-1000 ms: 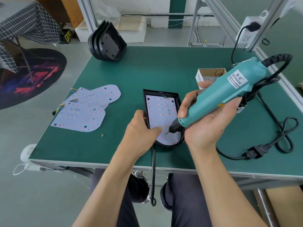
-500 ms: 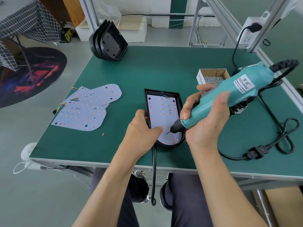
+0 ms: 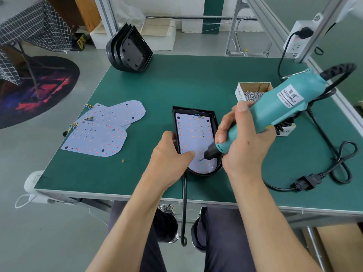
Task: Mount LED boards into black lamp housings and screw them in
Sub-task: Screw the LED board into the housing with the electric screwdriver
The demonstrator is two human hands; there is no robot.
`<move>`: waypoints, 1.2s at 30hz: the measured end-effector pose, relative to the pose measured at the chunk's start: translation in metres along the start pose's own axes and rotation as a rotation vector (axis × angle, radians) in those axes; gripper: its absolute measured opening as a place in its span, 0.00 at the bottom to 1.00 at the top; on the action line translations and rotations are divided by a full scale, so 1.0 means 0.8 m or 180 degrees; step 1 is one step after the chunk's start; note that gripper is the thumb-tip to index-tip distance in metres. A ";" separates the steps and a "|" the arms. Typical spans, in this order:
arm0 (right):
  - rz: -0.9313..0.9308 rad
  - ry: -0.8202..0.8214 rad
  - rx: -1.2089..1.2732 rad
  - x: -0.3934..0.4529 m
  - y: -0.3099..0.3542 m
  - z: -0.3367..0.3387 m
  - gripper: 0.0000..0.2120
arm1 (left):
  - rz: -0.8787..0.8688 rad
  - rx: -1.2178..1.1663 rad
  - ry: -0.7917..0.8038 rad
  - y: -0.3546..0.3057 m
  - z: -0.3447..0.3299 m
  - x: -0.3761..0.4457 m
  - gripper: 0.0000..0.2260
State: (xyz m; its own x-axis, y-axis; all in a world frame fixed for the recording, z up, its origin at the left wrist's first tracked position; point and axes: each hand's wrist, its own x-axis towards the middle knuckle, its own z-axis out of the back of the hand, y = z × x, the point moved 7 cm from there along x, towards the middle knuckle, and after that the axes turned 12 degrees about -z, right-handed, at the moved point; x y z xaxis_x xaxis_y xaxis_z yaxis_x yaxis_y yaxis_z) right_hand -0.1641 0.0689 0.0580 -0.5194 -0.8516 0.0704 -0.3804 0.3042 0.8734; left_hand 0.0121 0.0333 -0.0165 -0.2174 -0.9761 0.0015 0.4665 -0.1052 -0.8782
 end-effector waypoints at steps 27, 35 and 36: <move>0.0143 -0.0500 0.0443 -0.003 0.040 0.038 0.10 | -0.2491 0.2780 0.0605 -0.093 -0.011 -0.011 0.05; 0.0121 -0.0578 0.0458 -0.006 0.043 0.043 0.09 | -0.2484 0.3596 0.1251 -0.099 -0.038 0.000 0.08; 0.0112 -0.0585 0.0476 -0.006 0.043 0.044 0.10 | -0.2485 0.3640 0.1268 -0.099 -0.040 0.000 0.08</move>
State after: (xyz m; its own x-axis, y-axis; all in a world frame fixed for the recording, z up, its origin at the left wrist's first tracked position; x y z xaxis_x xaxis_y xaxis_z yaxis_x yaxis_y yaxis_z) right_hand -0.2017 0.0982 0.0709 -0.6596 -0.7516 -0.0013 -0.4617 0.4038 0.7898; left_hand -0.0522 0.0479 0.0380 -0.8649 -0.5020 -0.0049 0.4962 -0.8564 0.1428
